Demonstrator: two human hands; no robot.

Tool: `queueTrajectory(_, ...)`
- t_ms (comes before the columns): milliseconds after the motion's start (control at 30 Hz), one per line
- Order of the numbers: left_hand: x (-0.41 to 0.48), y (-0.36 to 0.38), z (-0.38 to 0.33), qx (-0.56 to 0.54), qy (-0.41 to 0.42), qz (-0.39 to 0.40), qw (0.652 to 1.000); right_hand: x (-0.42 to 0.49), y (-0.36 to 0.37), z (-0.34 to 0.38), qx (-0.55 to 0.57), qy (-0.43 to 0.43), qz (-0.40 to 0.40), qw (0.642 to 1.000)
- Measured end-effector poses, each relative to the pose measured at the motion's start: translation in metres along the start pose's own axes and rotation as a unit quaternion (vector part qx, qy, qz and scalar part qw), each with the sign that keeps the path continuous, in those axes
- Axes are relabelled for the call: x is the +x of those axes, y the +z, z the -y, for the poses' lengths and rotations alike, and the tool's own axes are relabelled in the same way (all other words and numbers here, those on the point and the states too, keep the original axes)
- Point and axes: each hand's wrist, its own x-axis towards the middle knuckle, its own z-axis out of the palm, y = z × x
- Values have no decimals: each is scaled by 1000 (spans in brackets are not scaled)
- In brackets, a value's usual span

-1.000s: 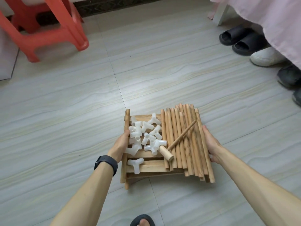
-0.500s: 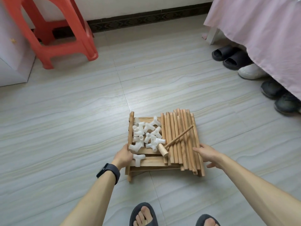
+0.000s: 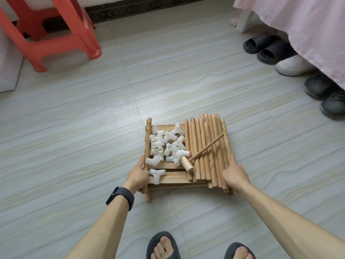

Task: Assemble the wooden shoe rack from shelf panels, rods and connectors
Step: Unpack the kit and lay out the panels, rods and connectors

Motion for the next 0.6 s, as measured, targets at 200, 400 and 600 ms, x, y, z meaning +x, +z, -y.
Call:
queueTrajectory(200,-13,14,-33,30,57,-191,980,-4,-8,17,64,-7,-81,995)
queueTrajectory(400,-34,53,-72,273,321,-145,895,-15,-20,46,-97,-235,-141,957)
queueTrajectory(600,-29,76,-65,434,357,-86,823,2,-9,61,-277,-291,-134,906)
